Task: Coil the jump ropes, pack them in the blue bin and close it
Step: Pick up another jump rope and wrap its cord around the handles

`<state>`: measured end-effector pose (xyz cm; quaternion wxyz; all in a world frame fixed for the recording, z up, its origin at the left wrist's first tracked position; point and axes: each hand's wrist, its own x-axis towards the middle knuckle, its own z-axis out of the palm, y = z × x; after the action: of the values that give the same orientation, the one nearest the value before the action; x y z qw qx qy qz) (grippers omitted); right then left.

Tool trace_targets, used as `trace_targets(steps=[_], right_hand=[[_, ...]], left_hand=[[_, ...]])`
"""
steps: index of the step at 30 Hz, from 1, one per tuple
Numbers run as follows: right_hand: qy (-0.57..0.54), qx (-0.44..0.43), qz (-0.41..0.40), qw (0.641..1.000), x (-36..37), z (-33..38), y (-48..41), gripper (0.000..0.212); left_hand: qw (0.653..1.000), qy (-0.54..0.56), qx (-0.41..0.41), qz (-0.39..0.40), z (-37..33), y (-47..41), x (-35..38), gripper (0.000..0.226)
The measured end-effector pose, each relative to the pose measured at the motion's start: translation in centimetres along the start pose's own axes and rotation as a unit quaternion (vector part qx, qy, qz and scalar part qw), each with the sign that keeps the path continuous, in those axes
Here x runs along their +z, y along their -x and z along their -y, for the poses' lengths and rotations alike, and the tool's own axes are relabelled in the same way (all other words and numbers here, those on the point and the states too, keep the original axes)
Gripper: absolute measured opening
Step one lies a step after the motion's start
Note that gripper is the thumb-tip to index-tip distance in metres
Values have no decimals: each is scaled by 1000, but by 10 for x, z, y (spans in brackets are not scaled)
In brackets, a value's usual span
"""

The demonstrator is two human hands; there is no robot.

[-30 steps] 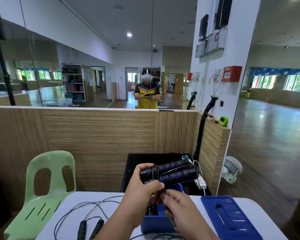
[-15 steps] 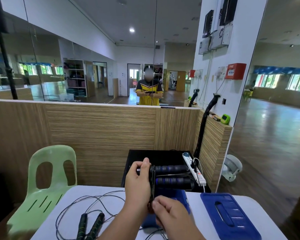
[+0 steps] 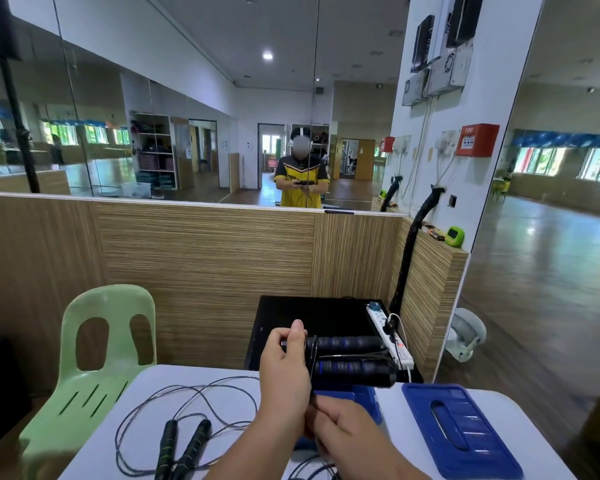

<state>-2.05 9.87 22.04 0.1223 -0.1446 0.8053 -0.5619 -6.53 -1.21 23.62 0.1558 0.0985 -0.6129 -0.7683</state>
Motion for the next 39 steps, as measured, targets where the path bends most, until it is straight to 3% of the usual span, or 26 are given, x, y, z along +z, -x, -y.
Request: trace_targets(steps=[6, 10, 16, 23, 32, 39], right_hand=[[63, 1, 33, 998, -13, 10, 3, 43], [111, 11, 70, 991, -27, 14, 0, 36], [109, 13, 99, 989, -32, 18, 0, 32], [62, -6, 74, 995, -27, 11, -1, 34], [-36, 22, 55, 998, -12, 8, 1, 39], [86, 28, 54, 994, -25, -4, -10, 48]], left_hand=[[999, 18, -26, 33, 1, 1, -6, 25], [994, 21, -78, 70, -5, 0, -11, 12], [986, 30, -122, 111, -12, -1, -9, 19], [988, 42, -122, 88, -17, -5, -6, 25], [994, 71, -73, 29, -6, -6, 1, 36], [999, 0, 25, 31, -17, -5, -3, 41]])
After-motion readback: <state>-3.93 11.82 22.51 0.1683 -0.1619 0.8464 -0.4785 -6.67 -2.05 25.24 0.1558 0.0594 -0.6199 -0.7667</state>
